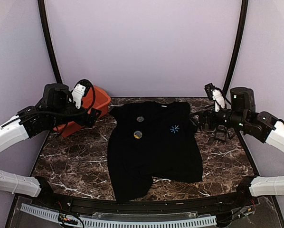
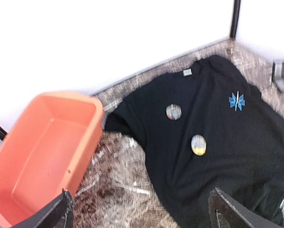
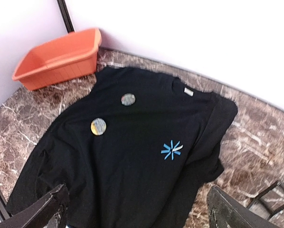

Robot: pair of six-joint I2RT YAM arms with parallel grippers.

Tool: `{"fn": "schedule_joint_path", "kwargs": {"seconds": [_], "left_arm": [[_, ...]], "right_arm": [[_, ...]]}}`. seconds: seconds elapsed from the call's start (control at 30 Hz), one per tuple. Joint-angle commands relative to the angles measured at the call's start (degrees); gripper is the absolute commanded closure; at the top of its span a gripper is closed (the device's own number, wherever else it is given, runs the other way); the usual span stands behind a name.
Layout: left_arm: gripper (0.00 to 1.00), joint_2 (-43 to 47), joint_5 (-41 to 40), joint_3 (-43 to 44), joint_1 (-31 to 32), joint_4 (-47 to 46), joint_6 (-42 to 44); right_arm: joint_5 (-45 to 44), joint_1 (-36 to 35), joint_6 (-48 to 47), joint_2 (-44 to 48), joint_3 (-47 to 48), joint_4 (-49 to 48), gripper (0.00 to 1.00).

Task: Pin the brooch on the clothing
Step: Reset both arms

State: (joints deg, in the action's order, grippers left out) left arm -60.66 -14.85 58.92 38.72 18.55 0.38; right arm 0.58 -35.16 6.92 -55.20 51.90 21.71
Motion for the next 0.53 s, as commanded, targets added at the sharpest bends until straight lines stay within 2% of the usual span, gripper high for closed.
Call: {"fn": "schedule_joint_path", "kwargs": {"seconds": [0.0,0.17,0.5], "left_arm": [[0.01,2.0,2.4,-5.8,-0.6,-1.8,3.9],[0.01,3.8,3.9,-10.9,-2.4,-8.7,3.4],[0.01,3.3,2.4,-11.7,-4.2,-10.5,2.5]], "right_arm": [[-2.1,-0.4,-3.4,2.8,-2.4,-4.8,0.01],[-3.6,-0.4,-3.5,3.6,-3.4,-5.7,0.01],[-6.0,-0.4,-3.7,5.6,-4.4,-6.9,0.01]]}}
